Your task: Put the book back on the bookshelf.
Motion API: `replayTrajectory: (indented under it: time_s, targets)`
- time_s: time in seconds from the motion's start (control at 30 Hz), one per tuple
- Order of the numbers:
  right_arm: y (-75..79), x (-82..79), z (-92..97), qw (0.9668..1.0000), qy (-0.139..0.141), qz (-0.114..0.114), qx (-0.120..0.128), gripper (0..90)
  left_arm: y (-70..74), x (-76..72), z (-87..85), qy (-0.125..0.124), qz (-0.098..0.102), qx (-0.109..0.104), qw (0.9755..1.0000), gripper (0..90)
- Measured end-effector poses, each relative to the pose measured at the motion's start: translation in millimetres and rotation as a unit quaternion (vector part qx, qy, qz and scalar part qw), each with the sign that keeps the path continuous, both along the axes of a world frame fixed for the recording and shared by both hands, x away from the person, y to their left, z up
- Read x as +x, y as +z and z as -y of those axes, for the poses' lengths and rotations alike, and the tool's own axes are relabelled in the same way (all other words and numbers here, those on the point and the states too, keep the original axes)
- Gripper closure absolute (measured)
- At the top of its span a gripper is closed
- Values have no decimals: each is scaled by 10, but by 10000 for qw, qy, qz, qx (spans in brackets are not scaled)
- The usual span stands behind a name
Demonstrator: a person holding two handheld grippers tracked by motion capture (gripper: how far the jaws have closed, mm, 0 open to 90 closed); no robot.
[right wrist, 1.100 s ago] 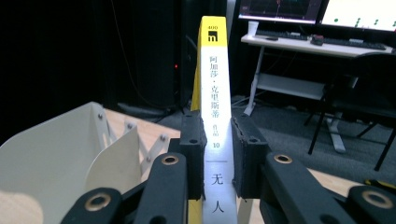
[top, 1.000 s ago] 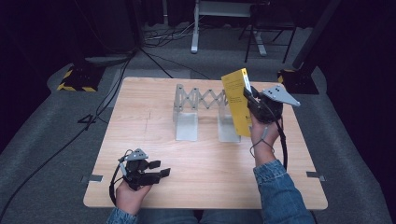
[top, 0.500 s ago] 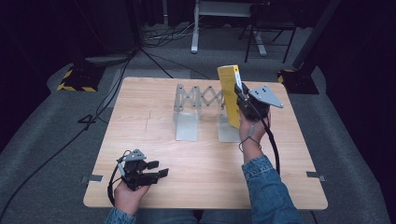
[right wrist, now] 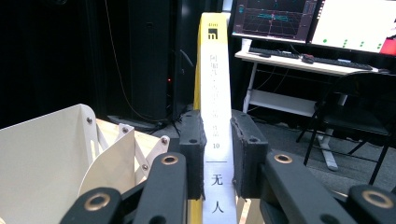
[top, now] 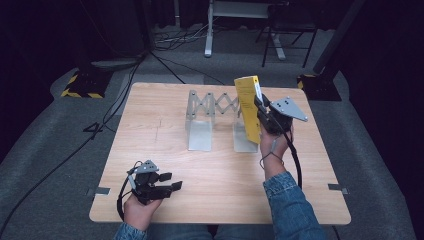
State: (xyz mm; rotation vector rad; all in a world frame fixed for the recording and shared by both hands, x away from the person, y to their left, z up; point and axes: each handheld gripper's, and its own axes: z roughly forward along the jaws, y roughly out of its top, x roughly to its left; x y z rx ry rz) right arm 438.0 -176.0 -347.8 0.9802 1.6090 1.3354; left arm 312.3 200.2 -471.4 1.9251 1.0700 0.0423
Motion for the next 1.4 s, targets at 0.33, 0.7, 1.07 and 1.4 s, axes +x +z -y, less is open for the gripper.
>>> replayTrajectory:
  time_s: [0.33,0.7,1.07,1.4]
  targets:
    - [-164,-77,-10,9998,77,113,-144,768,-8,2,-1,-8,26,22,10000,400]
    - [-365,-171,78,9997,163,-130,-129,765,-8,4,38,-53,3,59,10000,400]
    - [-431,-404,59,9976,302,-521,-349,757,1,-3,48,-90,32,76,9999,400]
    - [-496,-415,163,9951,49,-944,-290,634,-4,-4,63,-102,17,88,9999,400]
